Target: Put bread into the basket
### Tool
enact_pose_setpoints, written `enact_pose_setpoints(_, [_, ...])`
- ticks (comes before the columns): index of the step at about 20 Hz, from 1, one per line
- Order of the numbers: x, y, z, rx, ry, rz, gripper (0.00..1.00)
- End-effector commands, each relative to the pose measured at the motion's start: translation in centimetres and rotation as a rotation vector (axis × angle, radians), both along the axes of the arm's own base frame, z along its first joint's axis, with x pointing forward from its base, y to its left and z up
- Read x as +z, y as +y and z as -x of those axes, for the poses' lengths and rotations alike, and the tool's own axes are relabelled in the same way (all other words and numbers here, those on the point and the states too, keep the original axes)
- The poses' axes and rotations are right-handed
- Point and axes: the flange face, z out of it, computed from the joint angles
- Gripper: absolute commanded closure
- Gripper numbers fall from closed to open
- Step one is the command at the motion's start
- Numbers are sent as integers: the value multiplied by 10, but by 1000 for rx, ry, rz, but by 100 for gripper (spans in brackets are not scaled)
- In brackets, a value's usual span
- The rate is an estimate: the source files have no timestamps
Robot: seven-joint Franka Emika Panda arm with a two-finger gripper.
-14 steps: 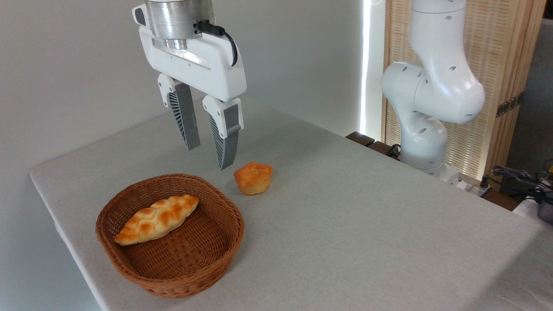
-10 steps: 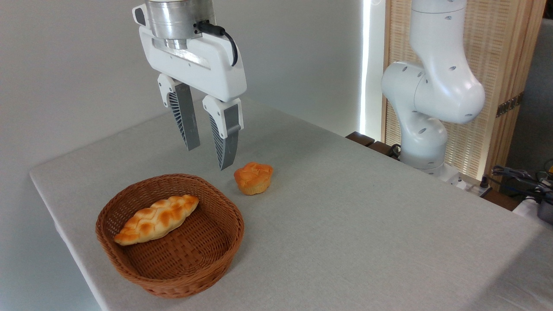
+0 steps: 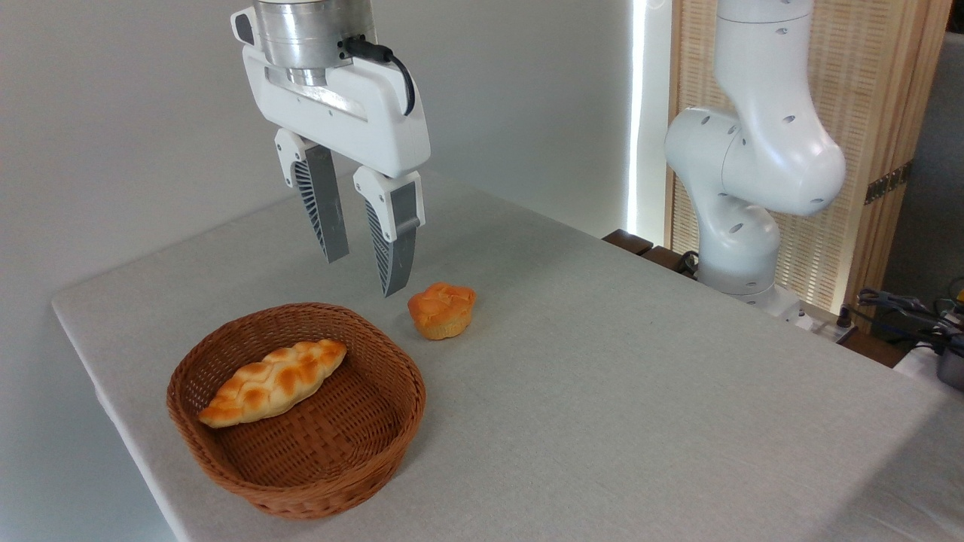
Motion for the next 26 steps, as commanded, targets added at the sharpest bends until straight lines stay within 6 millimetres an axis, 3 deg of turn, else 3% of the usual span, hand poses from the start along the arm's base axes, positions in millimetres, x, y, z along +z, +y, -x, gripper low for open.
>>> enact_pose_setpoints(1, [2,1,0,8,-12,-16,0])
enact_pose_setpoints(8, [-10,-14,7,23,31,-10,0])
enact_pose_setpoints(12, [-23,-34,14,-20,61,-12,0])
enact_pose_setpoints(19, [-31,-44,20,-45,83,-17,0])
enact_pose_setpoints(22, [-41,-54,53,-83,141,-36,0])
enact_pose_setpoints(24, [-54,-42,90,-104,121,-32,0])
enact_pose_setpoints(26, [-71,-35,106,-147,127,-29,0])
